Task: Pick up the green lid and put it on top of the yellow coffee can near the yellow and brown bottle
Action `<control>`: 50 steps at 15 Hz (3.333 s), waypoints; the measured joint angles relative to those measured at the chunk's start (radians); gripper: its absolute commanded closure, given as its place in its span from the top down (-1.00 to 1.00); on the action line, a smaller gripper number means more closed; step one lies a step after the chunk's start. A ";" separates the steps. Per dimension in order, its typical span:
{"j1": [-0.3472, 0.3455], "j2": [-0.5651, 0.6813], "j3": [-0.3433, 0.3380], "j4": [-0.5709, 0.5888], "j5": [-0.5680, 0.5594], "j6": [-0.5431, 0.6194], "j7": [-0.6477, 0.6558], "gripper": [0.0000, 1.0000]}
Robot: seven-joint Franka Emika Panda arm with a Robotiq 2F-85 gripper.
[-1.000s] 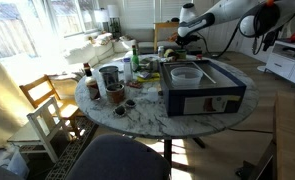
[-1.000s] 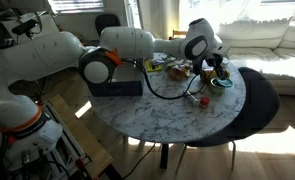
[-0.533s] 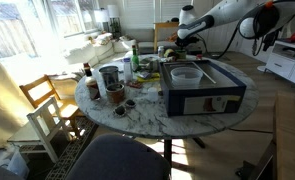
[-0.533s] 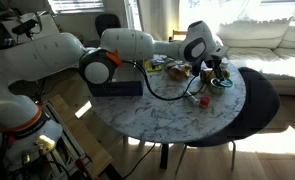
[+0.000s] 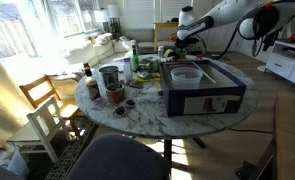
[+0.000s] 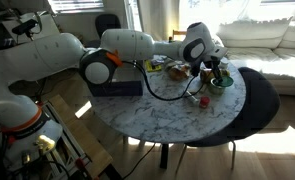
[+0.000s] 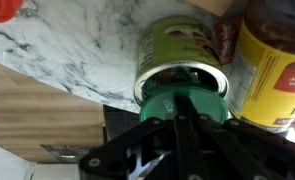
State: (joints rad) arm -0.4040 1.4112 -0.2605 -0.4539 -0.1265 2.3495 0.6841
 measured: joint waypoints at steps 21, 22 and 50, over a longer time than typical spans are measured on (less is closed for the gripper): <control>0.009 -0.011 0.024 0.001 0.000 -0.101 -0.124 -1.00; 0.010 -0.012 0.024 0.001 0.000 -0.106 -0.125 -1.00; 0.014 -0.020 -0.046 0.000 -0.002 0.033 0.143 -1.00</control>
State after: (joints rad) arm -0.3904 1.3915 -0.3069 -0.4535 -0.1285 2.3823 0.8274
